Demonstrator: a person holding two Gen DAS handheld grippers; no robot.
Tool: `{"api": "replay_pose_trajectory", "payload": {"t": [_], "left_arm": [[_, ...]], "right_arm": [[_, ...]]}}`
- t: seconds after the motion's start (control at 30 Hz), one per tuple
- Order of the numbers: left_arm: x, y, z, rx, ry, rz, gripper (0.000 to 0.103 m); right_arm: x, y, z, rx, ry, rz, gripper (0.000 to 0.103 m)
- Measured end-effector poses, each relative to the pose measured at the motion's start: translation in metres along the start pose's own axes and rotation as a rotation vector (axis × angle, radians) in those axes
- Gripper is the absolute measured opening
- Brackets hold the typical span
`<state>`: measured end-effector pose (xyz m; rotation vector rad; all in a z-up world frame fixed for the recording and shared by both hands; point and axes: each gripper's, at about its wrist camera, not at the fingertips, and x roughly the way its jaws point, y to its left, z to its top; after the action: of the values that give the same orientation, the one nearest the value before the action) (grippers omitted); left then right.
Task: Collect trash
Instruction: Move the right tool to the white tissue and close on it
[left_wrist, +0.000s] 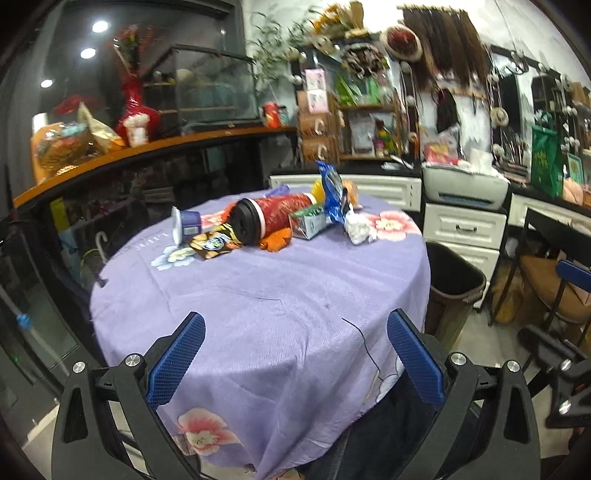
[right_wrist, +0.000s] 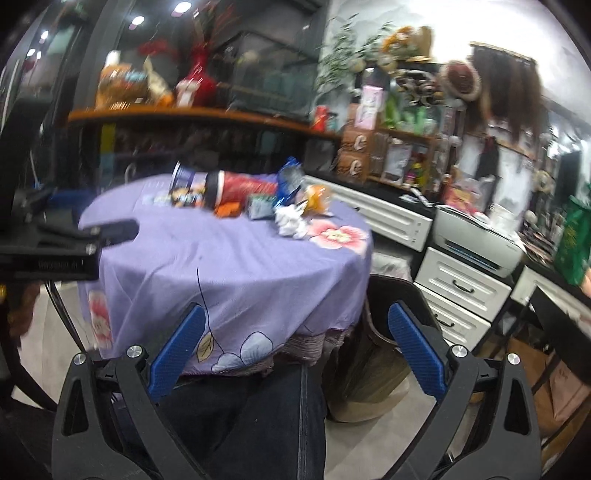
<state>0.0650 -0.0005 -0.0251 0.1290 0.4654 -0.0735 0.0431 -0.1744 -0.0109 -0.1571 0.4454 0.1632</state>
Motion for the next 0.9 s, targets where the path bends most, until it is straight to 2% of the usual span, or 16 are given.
{"api": "replay_pose_trajectory", "payload": {"t": [0.13, 0.27, 0.4, 0.47, 0.57, 0.7, 0.9], "left_arm": [[0.024, 0.013, 0.008, -0.042, 0.057, -0.031, 0.098], [0.053, 0.028, 0.019, -0.053, 0.104, -0.071, 0.098], [0.079, 0.039, 0.030, -0.044, 0.145, -0.048, 0.098], [0.092, 0.041, 0.038, -0.023, 0.150, -0.032, 0.098], [0.111, 0.047, 0.050, -0.040, 0.174, -0.050, 0.098], [0.133, 0.054, 0.063, -0.049, 0.193, -0.059, 0.098], [0.153, 0.061, 0.078, -0.040, 0.203, -0.062, 0.098]], "right_arm": [[0.046, 0.002, 0.010, -0.054, 0.060, 0.034, 0.098], [0.089, -0.012, 0.025, 0.018, 0.098, 0.058, 0.098], [0.126, -0.022, 0.043, 0.055, 0.120, 0.066, 0.098], [0.148, -0.024, 0.053, 0.037, 0.150, 0.099, 0.098], [0.177, -0.030, 0.066, 0.045, 0.181, 0.127, 0.098], [0.214, -0.025, 0.085, -0.015, 0.215, 0.136, 0.097], [0.269, -0.019, 0.105, 0.018, 0.311, 0.230, 0.078]]}}
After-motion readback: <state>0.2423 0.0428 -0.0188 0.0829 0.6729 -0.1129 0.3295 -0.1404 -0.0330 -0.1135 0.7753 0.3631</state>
